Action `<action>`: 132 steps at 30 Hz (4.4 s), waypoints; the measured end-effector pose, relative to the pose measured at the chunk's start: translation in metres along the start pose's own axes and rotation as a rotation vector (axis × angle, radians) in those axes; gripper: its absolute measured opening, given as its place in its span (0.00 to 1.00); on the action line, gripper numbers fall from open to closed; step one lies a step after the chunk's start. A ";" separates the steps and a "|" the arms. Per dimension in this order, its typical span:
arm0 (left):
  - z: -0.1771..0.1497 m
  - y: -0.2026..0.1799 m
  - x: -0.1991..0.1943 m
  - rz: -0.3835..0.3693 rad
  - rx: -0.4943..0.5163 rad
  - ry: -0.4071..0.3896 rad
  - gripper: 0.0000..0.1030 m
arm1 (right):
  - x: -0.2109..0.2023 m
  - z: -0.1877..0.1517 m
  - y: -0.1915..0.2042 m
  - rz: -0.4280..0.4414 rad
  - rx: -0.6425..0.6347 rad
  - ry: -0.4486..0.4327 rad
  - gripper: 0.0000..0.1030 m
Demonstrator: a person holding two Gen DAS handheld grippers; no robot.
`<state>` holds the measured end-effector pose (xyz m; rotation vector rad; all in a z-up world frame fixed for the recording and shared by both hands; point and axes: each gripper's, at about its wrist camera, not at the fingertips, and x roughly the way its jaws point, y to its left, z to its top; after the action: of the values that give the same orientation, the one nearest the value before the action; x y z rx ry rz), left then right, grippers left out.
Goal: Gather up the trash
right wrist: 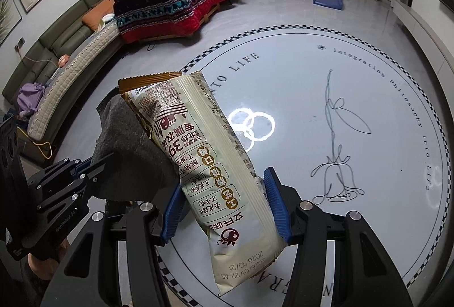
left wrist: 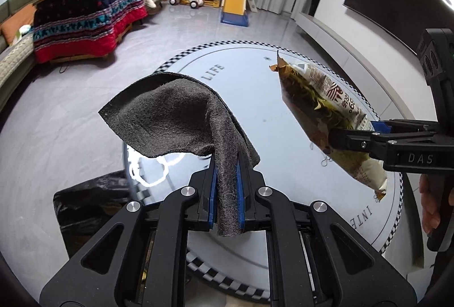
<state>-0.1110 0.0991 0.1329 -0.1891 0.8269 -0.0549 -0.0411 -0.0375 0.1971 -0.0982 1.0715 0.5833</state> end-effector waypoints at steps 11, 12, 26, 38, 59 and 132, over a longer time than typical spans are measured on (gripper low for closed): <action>-0.046 0.072 -0.048 0.122 -0.114 -0.035 0.10 | 0.034 -0.014 0.105 0.094 -0.146 0.058 0.54; -0.049 0.079 -0.052 0.133 -0.125 -0.037 0.10 | 0.036 -0.014 0.114 0.102 -0.157 0.062 0.54; -0.108 0.181 -0.065 0.321 -0.318 0.058 0.10 | 0.103 -0.030 0.242 0.248 -0.300 0.195 0.56; -0.130 0.225 -0.058 0.467 -0.404 0.086 0.94 | 0.125 -0.035 0.252 0.246 -0.309 0.192 0.82; -0.064 0.128 -0.023 0.304 -0.243 0.067 0.94 | 0.070 -0.036 0.140 0.193 -0.165 0.084 0.87; -0.016 -0.113 0.182 0.132 0.166 0.138 0.94 | 0.075 -0.112 -0.145 -0.360 0.211 -0.133 0.98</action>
<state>0.0031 -0.0361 0.0118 0.0263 0.9658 -0.0126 -0.0328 -0.1691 0.0496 -0.0648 0.9511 0.1486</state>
